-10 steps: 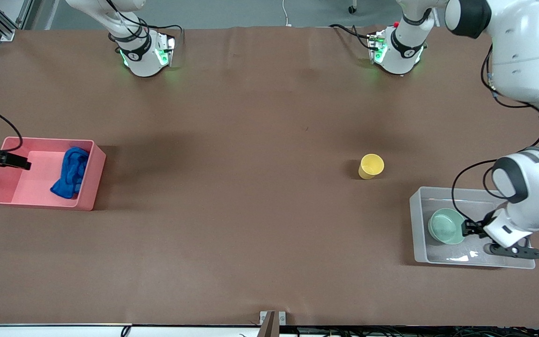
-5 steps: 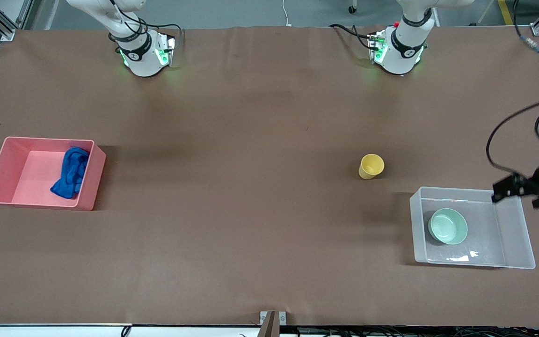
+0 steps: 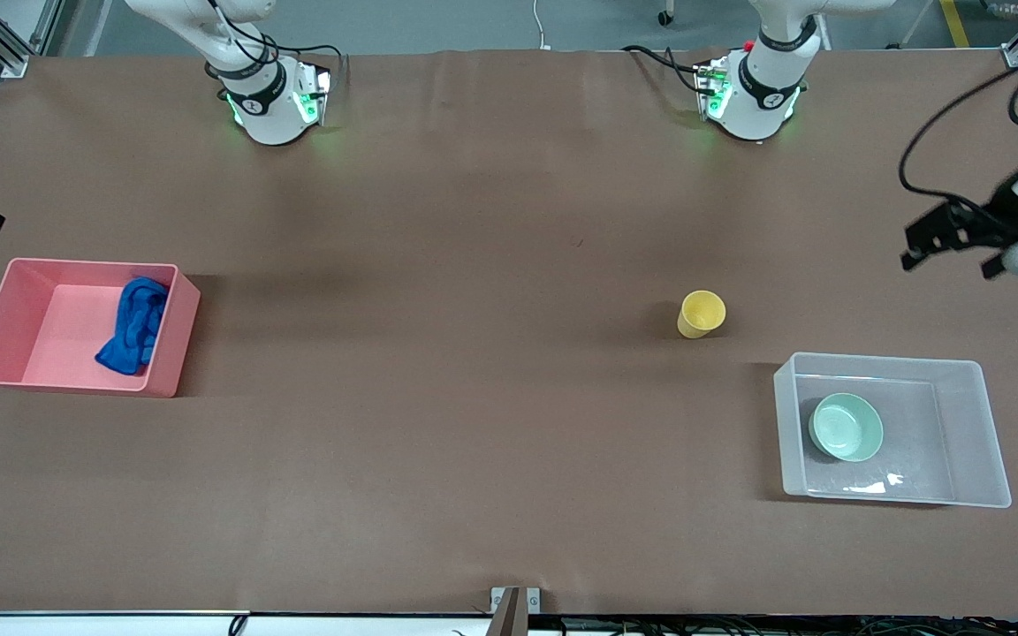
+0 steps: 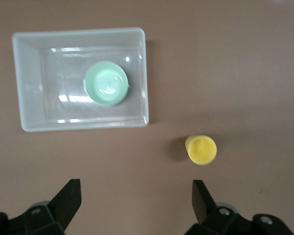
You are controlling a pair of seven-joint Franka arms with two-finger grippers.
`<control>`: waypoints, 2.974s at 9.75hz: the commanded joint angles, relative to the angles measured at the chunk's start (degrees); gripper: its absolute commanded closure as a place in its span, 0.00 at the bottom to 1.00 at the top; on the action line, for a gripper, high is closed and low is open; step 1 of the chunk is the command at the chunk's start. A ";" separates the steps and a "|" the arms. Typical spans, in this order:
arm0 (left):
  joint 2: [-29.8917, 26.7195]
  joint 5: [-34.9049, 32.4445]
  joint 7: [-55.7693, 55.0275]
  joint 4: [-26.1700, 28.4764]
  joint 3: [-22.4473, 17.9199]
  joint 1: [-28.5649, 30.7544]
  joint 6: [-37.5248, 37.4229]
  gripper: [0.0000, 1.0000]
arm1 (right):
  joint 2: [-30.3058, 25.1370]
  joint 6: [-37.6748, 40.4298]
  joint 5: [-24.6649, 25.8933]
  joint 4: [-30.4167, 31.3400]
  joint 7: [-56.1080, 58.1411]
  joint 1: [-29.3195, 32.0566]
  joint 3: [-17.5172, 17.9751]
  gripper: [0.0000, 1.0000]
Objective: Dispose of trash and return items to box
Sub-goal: 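Open the left gripper and lift it away from the clear bin, then reach the left gripper to the yellow cup and grasp it, then carry the yellow cup with the left gripper into the green bowl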
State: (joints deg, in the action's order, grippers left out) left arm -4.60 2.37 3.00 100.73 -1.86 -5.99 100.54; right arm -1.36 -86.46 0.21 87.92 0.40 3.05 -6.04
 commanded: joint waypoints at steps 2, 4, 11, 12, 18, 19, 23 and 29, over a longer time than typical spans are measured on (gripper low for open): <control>-4.73 -1.23 -5.09 17.81 5.10 0.80 12.27 0.00 | -0.30 -0.47 -0.12 -0.12 0.22 -0.33 0.67 0.00; -2.36 -1.14 -6.25 27.19 7.04 0.89 26.04 0.00 | -0.66 -0.29 -0.03 0.06 0.22 0.11 2.08 0.00; 22.76 -5.52 -9.06 27.07 13.55 2.03 43.06 0.02 | -0.57 -0.12 -0.12 -0.12 0.04 0.29 1.91 0.00; 24.19 -6.23 -9.06 27.06 13.55 2.03 44.90 0.03 | -0.57 -0.12 -0.12 -0.12 0.04 0.29 1.91 0.00; 22.97 -6.32 -13.98 30.13 14.08 1.51 44.57 1.00 | -0.57 0.76 -0.12 -0.12 -0.22 0.46 1.82 0.00; 21.93 -6.32 -13.98 30.23 14.51 1.59 43.78 1.00 | -0.40 0.59 -0.03 -0.21 -0.40 0.55 1.73 0.00; 14.79 -6.24 -12.23 21.75 11.29 2.82 30.98 1.00 | -0.22 -0.03 0.06 -0.21 -0.49 0.72 1.82 0.00; 34.72 -3.70 5.32 -9.12 -2.60 3.00 24.97 1.00 | -0.22 0.85 -0.03 -0.21 0.04 0.90 1.82 0.00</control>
State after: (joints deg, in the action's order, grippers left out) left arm 22.93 -2.44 4.83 98.09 -2.55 -2.64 127.10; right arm -1.33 -86.19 0.25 87.71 0.45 3.61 -4.52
